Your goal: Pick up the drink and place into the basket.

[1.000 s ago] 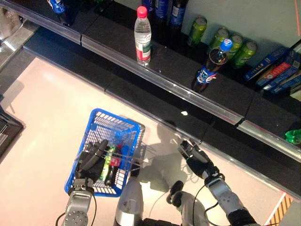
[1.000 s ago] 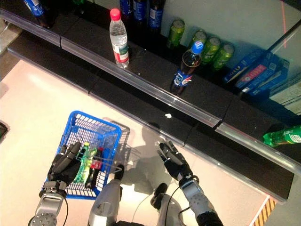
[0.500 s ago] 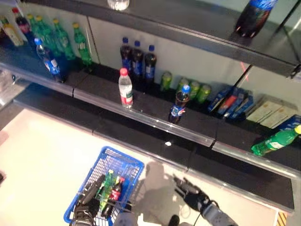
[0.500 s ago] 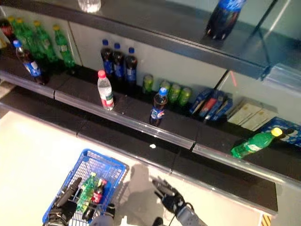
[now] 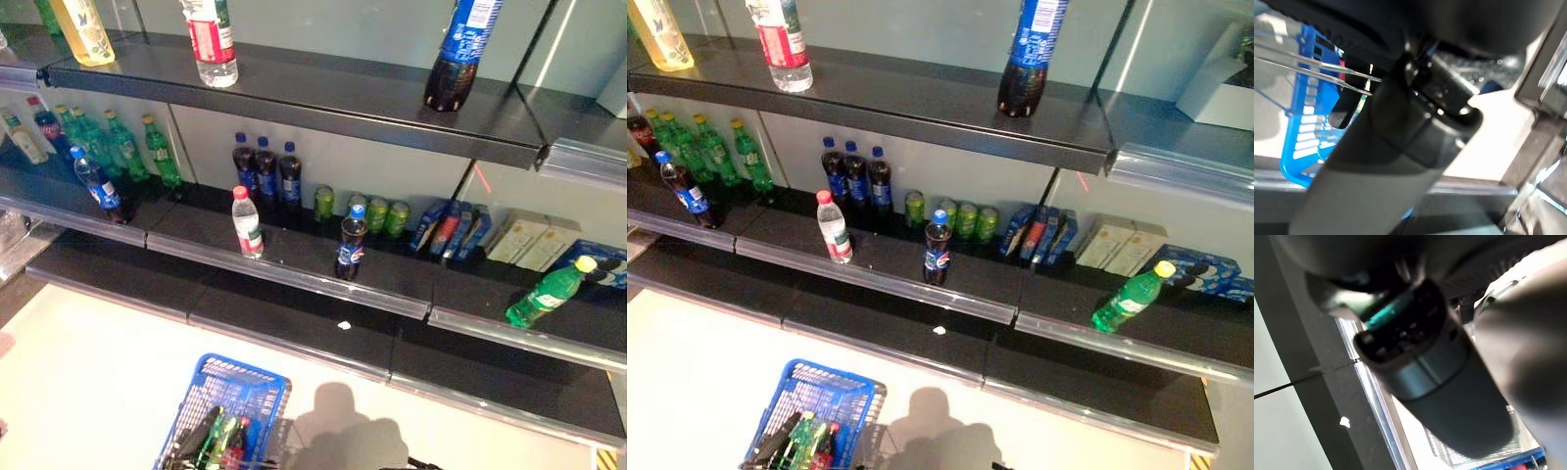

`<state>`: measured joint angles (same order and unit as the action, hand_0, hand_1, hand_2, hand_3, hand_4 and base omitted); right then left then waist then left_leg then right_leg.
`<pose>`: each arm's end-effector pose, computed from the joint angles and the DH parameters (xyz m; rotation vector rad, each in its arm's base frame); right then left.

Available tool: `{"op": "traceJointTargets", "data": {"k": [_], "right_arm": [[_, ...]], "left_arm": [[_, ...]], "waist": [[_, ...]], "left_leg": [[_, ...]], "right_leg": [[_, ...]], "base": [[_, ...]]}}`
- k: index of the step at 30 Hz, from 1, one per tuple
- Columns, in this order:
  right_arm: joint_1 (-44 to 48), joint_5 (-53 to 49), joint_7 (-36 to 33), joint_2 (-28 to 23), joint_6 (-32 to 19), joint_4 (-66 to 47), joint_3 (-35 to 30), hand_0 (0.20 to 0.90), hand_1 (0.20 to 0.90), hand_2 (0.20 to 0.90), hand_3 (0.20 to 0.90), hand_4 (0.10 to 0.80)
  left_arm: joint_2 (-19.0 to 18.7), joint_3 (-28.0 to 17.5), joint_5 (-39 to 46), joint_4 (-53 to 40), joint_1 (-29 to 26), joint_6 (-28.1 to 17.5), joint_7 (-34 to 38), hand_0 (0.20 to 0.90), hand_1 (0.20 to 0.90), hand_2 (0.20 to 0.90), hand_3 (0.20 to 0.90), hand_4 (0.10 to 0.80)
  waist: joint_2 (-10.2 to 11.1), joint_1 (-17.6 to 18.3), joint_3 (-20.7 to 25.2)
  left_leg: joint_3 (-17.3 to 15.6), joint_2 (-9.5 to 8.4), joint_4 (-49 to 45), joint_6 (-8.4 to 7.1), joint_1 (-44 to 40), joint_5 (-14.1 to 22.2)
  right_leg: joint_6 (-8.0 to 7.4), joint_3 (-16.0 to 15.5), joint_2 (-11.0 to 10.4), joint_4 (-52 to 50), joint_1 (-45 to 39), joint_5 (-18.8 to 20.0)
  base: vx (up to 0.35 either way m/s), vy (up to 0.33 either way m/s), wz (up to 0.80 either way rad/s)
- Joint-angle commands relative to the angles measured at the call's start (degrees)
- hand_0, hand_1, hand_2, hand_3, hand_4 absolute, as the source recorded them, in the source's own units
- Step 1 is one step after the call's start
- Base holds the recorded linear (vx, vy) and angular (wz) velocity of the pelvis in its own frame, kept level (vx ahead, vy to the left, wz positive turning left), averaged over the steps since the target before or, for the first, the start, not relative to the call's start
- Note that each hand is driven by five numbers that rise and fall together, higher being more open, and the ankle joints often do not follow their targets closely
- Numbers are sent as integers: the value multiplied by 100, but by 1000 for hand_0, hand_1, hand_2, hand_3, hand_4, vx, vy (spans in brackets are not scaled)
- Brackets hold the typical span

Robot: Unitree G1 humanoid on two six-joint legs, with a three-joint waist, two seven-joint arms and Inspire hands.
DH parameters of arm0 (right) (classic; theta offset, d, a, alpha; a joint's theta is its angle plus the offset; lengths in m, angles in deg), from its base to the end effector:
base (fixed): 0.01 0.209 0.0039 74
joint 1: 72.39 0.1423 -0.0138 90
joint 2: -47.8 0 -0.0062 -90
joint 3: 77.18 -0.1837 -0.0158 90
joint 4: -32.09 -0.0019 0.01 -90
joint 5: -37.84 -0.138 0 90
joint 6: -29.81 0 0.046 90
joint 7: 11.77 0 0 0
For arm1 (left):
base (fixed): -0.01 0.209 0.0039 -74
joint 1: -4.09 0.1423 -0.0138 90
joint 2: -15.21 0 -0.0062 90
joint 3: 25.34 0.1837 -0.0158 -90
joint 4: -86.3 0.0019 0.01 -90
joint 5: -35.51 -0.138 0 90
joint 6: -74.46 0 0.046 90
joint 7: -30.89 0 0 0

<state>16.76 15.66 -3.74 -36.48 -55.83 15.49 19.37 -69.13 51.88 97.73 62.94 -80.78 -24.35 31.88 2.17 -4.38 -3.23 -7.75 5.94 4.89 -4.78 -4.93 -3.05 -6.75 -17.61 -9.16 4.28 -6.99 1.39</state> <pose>0.0537 -0.2061 -0.1236 0.2105 1.3312 -0.1478 0.0491 0.2376 -0.1136 -0.8135 0.7923 1.0167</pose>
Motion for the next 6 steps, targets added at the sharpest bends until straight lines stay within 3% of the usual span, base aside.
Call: {"op": "traceJointTargets", "data": {"k": [1,6], "right_arm": [[113,432,-265,-106,-53,434,-42,900,900,900,900,800],[151,493,-400,-93,-327,453,-1,900,900,900,900,800]], "left_arm": [[156,125,-46,-53,-193,-295,-229,300,300,300,200,100],[163,221,-113,-9,-225,-277,-268,300,300,300,200,100]], "waist": [[-182,-106,-182],[-173,-84,-190]], "left_leg": [[-1,443,-12,-279,72,-70],[-44,431,11,-274,53,-44]], "right_leg": [[-410,-79,-510,-33,138,412],[-416,-61,-516,-18,146,422]], "base": [[-36,9,-12],[-12,3,-4]]}}
